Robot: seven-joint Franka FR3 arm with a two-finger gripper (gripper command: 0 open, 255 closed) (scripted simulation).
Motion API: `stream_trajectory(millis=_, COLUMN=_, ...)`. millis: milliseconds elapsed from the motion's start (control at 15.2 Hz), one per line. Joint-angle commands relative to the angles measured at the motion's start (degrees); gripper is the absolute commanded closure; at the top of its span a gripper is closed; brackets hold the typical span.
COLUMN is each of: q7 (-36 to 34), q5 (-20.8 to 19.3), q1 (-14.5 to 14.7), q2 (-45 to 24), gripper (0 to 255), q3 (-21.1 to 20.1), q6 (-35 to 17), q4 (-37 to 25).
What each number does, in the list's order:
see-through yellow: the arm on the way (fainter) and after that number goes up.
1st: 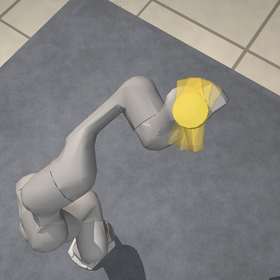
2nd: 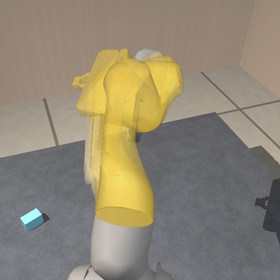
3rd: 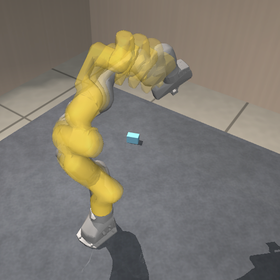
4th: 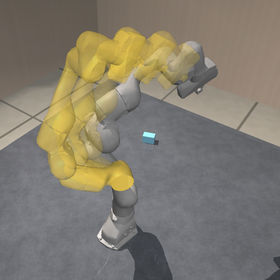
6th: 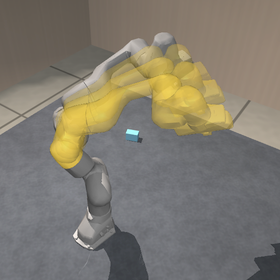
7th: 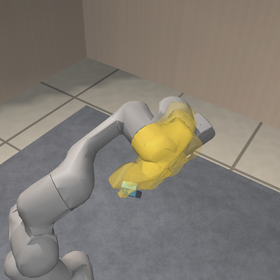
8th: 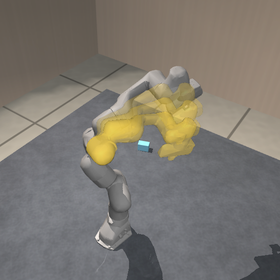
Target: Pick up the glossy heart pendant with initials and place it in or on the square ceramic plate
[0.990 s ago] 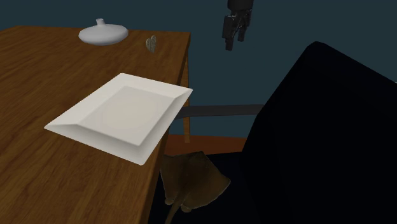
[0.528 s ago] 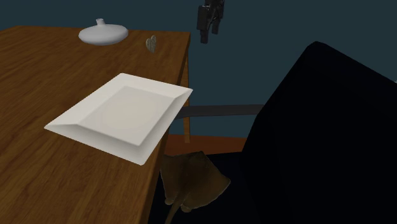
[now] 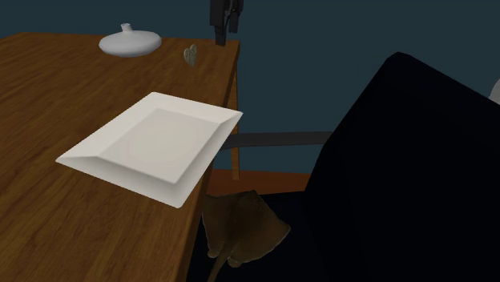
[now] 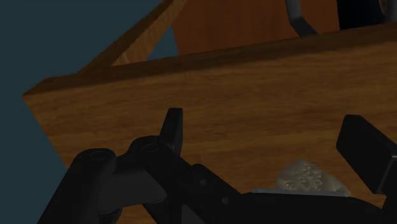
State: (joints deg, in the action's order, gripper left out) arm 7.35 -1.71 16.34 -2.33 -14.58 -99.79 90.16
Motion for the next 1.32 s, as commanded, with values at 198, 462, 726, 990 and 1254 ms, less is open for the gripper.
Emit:
stream_trajectory(millis=198, q7=1.91, q5=-2.02, q1=3.02, q2=-7.47, gripper=0, q3=-2.53, q6=1.10, q4=-11.35)
stream_trajectory(millis=462, q7=2.62, q5=-2.94, q1=4.33, q2=-10.16, gripper=0, q3=-3.41, q6=0.26, q4=-14.21)
stream_trajectory(millis=726, q7=2.58, q5=-2.91, q1=4.18, q2=-10.10, gripper=0, q3=-3.34, q6=-2.85, q4=-11.04)
stream_trajectory(millis=990, q7=2.55, q5=-2.93, q1=4.13, q2=-10.14, gripper=0, q3=-3.31, q6=-4.04, q4=-9.88)
stream_trajectory(millis=1254, q7=2.55, q5=-2.93, q1=4.14, q2=-10.14, gripper=0, q3=-3.31, q6=-4.04, q4=-9.88)
